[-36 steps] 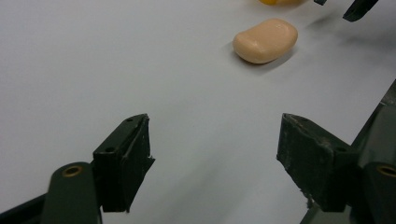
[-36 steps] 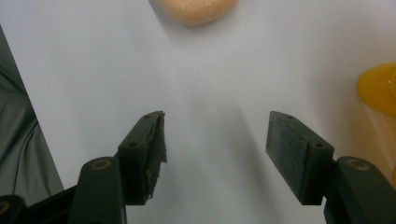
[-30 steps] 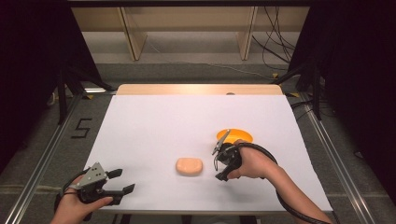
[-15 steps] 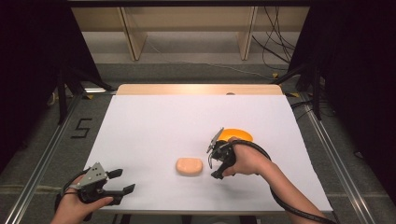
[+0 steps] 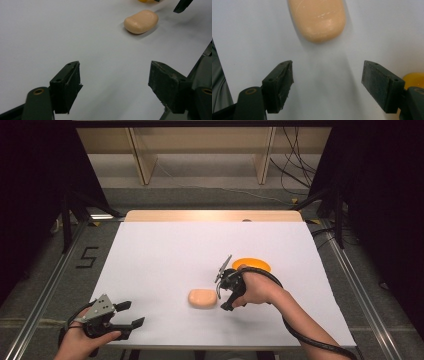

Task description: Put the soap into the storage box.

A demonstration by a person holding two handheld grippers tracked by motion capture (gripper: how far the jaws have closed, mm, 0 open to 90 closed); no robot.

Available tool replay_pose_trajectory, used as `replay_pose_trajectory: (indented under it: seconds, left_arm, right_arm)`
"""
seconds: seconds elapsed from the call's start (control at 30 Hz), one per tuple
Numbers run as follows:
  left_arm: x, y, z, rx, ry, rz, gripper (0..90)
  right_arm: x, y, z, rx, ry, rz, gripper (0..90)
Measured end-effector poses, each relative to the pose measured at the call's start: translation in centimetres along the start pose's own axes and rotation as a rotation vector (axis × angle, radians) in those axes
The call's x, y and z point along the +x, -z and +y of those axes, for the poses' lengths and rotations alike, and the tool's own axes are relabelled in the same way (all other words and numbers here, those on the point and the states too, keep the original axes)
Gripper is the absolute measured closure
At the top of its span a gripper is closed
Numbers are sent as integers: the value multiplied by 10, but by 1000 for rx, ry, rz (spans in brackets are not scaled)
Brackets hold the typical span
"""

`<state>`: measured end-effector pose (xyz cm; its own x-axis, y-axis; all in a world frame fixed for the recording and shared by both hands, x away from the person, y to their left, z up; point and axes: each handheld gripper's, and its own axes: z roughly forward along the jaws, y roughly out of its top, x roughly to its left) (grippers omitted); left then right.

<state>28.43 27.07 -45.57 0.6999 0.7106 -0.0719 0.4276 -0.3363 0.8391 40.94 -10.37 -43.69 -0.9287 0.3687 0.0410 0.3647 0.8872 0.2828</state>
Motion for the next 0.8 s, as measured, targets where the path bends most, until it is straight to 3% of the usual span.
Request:
replay_pose_trajectory:
  seconds: [0.13, 0.37, 0.47, 0.77, 0.8]
  left_arm:
    - [0, 0, 0, 7, -2, -1, 253]
    - [0, 0, 0, 9, -1, -2, 253]
    - [0, -1, 0, 10, 1, 1, 252]
    - [0, -1, 0, 9, 3, 1, 253]
    - [-1, -1, -1, 10, 18, 2, 252]
  right_arm:
    - [0, -2, 4, 0, 4, -8, 257]
    - [-2, -4, 10, 7, 59, -14, 253]
    - [-1, -4, 15, 5, 55, -20, 250]
    - [-1, -9, 24, 9, 77, -10, 247]
    - [-1, -11, 26, -7, 91, -5, 247]
